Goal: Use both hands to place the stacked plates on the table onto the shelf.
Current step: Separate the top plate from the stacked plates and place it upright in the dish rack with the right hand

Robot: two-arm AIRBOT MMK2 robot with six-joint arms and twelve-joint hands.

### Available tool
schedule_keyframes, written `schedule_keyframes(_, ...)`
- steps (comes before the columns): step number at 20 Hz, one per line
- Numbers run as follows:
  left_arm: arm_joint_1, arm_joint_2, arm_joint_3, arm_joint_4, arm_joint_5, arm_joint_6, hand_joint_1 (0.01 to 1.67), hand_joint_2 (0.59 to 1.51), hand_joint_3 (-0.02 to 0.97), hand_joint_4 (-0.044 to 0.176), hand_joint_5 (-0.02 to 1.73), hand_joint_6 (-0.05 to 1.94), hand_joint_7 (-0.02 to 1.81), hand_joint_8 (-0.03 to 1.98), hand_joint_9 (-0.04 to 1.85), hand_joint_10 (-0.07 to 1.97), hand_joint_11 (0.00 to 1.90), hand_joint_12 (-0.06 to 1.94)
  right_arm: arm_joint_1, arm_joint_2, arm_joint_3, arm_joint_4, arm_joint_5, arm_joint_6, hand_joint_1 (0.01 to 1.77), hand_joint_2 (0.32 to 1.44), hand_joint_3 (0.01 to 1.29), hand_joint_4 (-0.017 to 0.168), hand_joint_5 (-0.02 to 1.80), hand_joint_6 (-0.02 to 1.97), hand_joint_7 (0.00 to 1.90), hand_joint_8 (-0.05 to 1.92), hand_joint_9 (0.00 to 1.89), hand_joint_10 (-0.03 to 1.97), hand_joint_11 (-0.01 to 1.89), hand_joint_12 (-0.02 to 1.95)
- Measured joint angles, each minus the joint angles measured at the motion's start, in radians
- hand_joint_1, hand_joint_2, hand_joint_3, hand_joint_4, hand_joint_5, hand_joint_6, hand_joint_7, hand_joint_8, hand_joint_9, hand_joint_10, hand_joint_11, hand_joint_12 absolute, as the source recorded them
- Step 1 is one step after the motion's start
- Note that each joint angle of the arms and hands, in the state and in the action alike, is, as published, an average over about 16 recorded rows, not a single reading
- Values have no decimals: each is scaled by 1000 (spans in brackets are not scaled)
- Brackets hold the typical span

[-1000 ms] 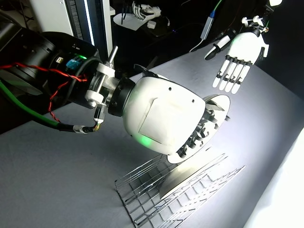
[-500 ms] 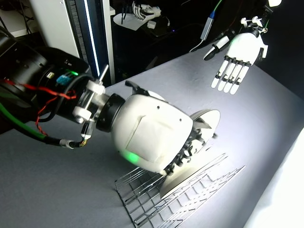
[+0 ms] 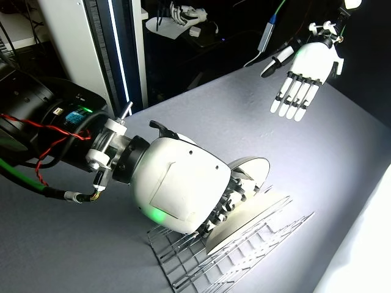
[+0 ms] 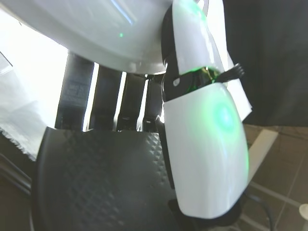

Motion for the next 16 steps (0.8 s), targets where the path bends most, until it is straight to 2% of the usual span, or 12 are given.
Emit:
schedule_keyframes(3, 0, 0, -2, 0, 0, 0, 13, 1097, 18, 4, 22, 6, 19, -3, 21, 5, 21, 11, -11, 2, 5, -21, 2, -1, 1389, 1054, 14, -8, 776, 1149, 940, 927, 950, 1205, 853, 1336)
schedule_keyframes(6, 0, 1, -3, 0, 0, 0, 13, 1097, 18, 4, 22, 6, 18, -3, 21, 5, 21, 10, -17, 4, 8, -38, 6, -2, 1367, 1074, 14, -8, 754, 1118, 912, 812, 909, 1083, 769, 1353)
schedule_keyframes(13, -1, 1, -8, 1, 0, 0, 13, 1098, 18, 4, 22, 6, 19, -3, 21, 5, 20, 10, -26, 7, 13, -80, 15, -6, 1329, 1092, 13, -6, 681, 701, 797, 453, 760, 698, 465, 1392)
schedule_keyframes(16, -1, 2, -11, 1, 0, -2, 13, 1098, 18, 4, 22, 5, 18, -3, 21, 5, 20, 10, -23, 8, 13, -104, 22, -7, 1297, 1078, 13, -5, 609, 476, 695, 250, 653, 455, 331, 1295)
